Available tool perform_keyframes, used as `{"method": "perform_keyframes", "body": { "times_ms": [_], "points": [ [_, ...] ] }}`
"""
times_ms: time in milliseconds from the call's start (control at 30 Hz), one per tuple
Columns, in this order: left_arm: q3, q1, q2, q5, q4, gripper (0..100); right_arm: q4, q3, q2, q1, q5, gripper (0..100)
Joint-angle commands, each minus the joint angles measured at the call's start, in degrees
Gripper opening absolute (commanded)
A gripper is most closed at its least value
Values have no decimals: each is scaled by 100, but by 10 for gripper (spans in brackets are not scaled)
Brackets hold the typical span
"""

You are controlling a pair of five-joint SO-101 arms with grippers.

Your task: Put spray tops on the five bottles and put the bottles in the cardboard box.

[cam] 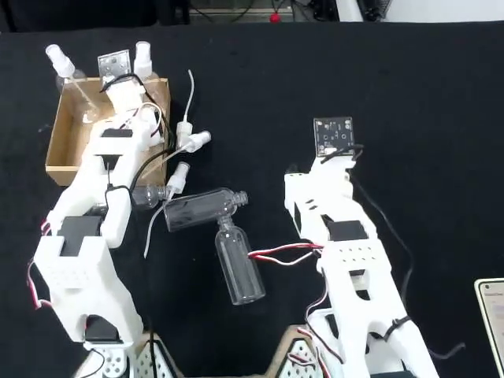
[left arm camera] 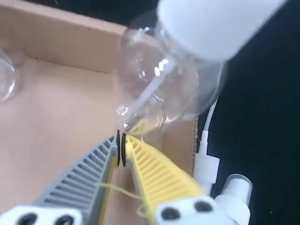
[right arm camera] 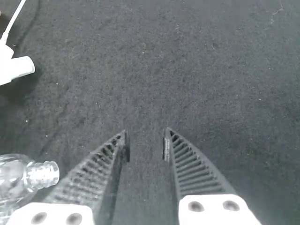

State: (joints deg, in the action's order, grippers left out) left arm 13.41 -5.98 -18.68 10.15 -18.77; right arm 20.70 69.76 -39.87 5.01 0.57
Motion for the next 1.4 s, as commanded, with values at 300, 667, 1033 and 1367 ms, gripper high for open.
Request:
{"method": "perform_keyframes", "body": {
  "times_ms": [300, 667, 1033, 1367],
  "points": [
    [-110, 57, 70, -9, -290, 32, -158, -66, -13, -79, -35, 114],
    [-532, 57, -352, 0, -369, 32, -158, -66, -13, -79, -35, 114],
    [-1086, 92, -677, 0, -703, 32, -158, -66, -13, -79, -35, 114],
    [-1305, 92, -844, 0, -589, 32, -158, -66, -13, -79, -35, 114]
  ]
}}
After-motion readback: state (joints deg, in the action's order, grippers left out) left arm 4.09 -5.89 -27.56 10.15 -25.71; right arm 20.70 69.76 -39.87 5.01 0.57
